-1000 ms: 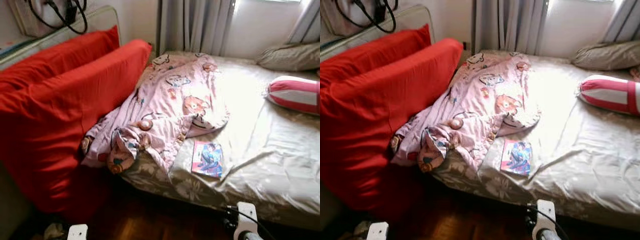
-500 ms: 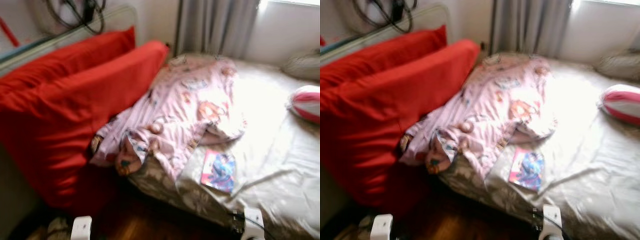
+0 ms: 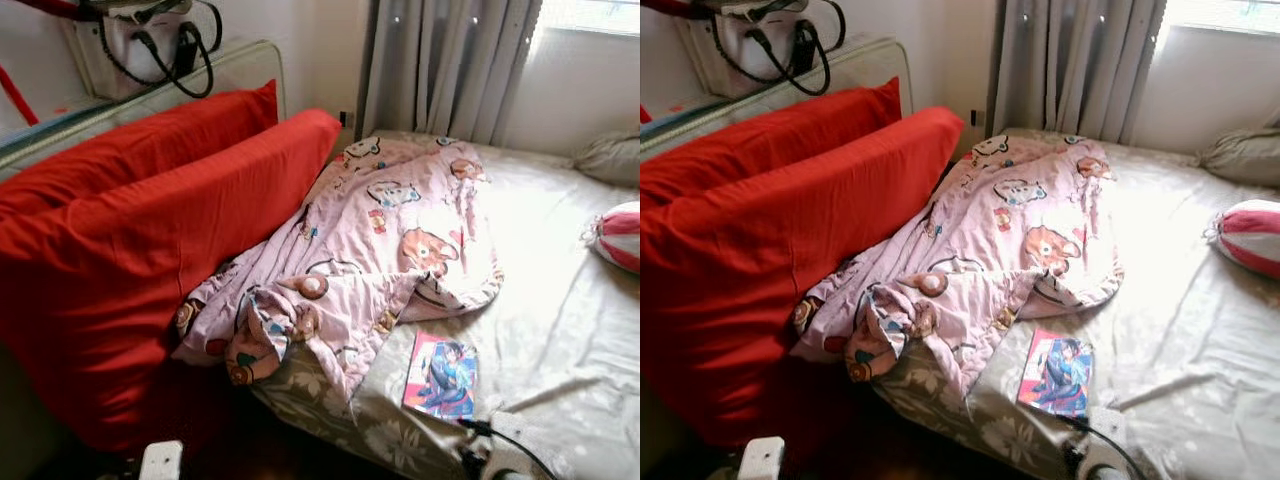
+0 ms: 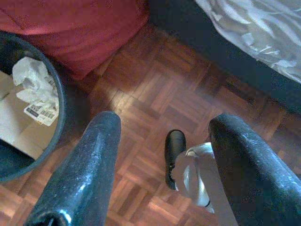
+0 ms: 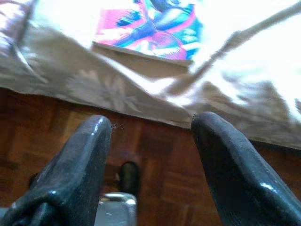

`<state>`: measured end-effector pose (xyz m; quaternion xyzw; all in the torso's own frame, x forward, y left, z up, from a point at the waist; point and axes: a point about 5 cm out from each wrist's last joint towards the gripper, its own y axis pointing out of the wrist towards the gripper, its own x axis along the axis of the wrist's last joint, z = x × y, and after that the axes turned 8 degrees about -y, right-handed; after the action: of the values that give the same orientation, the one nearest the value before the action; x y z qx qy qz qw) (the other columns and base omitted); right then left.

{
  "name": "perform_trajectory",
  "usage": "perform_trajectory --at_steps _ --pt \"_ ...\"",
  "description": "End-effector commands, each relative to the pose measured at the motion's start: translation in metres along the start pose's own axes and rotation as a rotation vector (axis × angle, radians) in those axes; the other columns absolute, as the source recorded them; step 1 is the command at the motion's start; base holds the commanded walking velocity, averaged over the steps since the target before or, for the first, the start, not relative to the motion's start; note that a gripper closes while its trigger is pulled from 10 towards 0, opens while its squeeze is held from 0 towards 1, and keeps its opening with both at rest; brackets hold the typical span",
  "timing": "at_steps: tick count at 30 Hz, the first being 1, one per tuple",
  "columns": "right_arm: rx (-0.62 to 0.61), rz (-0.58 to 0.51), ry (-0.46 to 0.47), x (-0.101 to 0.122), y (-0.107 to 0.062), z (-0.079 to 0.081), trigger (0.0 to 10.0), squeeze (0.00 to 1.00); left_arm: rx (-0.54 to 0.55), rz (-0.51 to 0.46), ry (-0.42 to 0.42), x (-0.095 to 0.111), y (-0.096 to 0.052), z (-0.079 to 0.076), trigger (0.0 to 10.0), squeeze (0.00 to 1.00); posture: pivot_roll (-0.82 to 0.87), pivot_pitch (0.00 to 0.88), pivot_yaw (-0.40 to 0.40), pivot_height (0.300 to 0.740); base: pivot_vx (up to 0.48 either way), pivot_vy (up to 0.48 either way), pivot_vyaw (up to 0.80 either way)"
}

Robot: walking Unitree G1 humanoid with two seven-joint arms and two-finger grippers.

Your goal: Clean up the room

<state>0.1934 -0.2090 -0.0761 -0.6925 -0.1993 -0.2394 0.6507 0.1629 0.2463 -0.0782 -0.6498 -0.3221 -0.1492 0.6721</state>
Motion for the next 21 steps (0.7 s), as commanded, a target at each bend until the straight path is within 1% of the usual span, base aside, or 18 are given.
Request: perform_trajectory --at_steps 1,4,5,6,8,9,10,12,13,14,15,16,17,18,19,21 --pt "-0.019 -0.017 0.003 0.003 -0.001 -0.007 10.0 0.0 0.001 0.006 -0.004 -0.003 -0.001 0.0 10.0 0.0 0.05 0.0 -0.023 0.736 0.0 0.0 0.0" --pt "-0.018 -0.029 0.001 0.004 0.0 -0.006 10.0 0.0 0.001 -0.017 0.008 0.0 -0.001 0.0 10.0 0.0 0.05 0.0 -0.022 0.736 0.0 0.0 0.0" --pt "-0.015 -0.04 -0.014 0.005 0.0 -0.006 10.0 0.0 0.002 -0.034 0.002 0.001 -0.001 0.0 10.0 0.0 0.06 0.0 -0.023 0.736 0.0 0.0 0.0" --pt "-0.002 -0.065 -0.043 0.008 -0.001 -0.006 10.0 0.0 -0.004 -0.051 -0.024 0.002 -0.001 -0.001 10.0 0.0 0.06 0.0 -0.025 0.736 0.0 0.0 0.0" --pt "0.012 -0.11 -0.055 0.012 -0.001 -0.006 10.0 0.0 -0.011 -0.074 -0.038 0.003 -0.001 -0.002 10.0 0.0 0.07 0.0 -0.027 0.736 0.0 0.0 0.0" --pt "0.012 -0.136 -0.041 0.014 -0.001 -0.005 10.0 0.0 -0.016 -0.09 -0.047 0.005 -0.001 -0.002 10.0 0.0 0.07 0.0 -0.027 0.736 0.0 0.0 0.0" --pt "0.012 -0.136 -0.041 0.014 -0.001 -0.005 10.0 0.0 -0.016 -0.09 -0.047 0.005 -0.001 -0.002 10.0 0.0 0.07 0.0 -0.027 0.736 0.0 0.0 0.0" --pt "0.007 -0.193 -0.022 0.018 -0.003 -0.006 10.0 0.0 -0.024 -0.125 -0.052 0.007 -0.002 -0.003 10.0 0.0 0.07 0.0 -0.031 0.736 0.0 0.0 0.0" --pt "0.005 -0.202 -0.02 0.018 -0.003 -0.006 10.0 0.0 -0.026 -0.131 -0.053 0.007 -0.002 -0.003 10.0 0.0 0.07 0.0 -0.031 0.736 0.0 0.0 0.0" --pt "0.007 -0.235 0.0 0.021 -0.004 -0.006 10.0 0.0 -0.035 -0.153 -0.055 0.009 -0.002 -0.004 10.0 0.0 0.07 0.0 -0.032 0.736 0.0 0.0 0.0" --pt "0.017 -0.27 0.006 0.027 -0.003 -0.004 10.0 0.0 -0.058 -0.222 -0.032 0.028 0.002 -0.016 10.0 0.0 0.07 0.0 -0.032 0.736 0.0 0.0 0.0" --pt "0.029 -0.318 0.003 0.039 -0.003 0.001 10.0 0.0 -0.078 -0.289 -0.012 0.048 0.006 -0.028 10.0 0.0 0.07 0.0 -0.032 0.736 0.0 0.0 0.0" --pt "0.045 -0.388 -0.014 0.058 -0.003 0.006 10.0 0.0 -0.104 -0.363 0.002 0.067 0.007 -0.039 10.0 0.0 0.06 0.0 -0.033 0.736 0.0 0.0 0.0" --pt "0.055 -0.436 -0.027 0.071 -0.004 0.01 10.0 0.0 -0.121 -0.409 0.009 0.08 0.007 -0.046 10.0 0.0 0.06 0.0 -0.034 0.736 0.0 0.0 0.0" --pt "0.065 -0.475 -0.045 0.081 -0.005 0.013 10.0 0.0 -0.135 -0.441 0.015 0.086 0.006 -0.048 10.0 0.0 0.06 0.0 -0.035 0.736 0.0 0.0 0.0" --pt "0.065 -0.517 -0.059 0.087 -0.007 0.014 10.0 0.0 -0.147 -0.479 0.021 0.091 0.004 -0.048 10.0 0.0 0.06 0.0 -0.035 0.736 0.0 0.0 0.0"
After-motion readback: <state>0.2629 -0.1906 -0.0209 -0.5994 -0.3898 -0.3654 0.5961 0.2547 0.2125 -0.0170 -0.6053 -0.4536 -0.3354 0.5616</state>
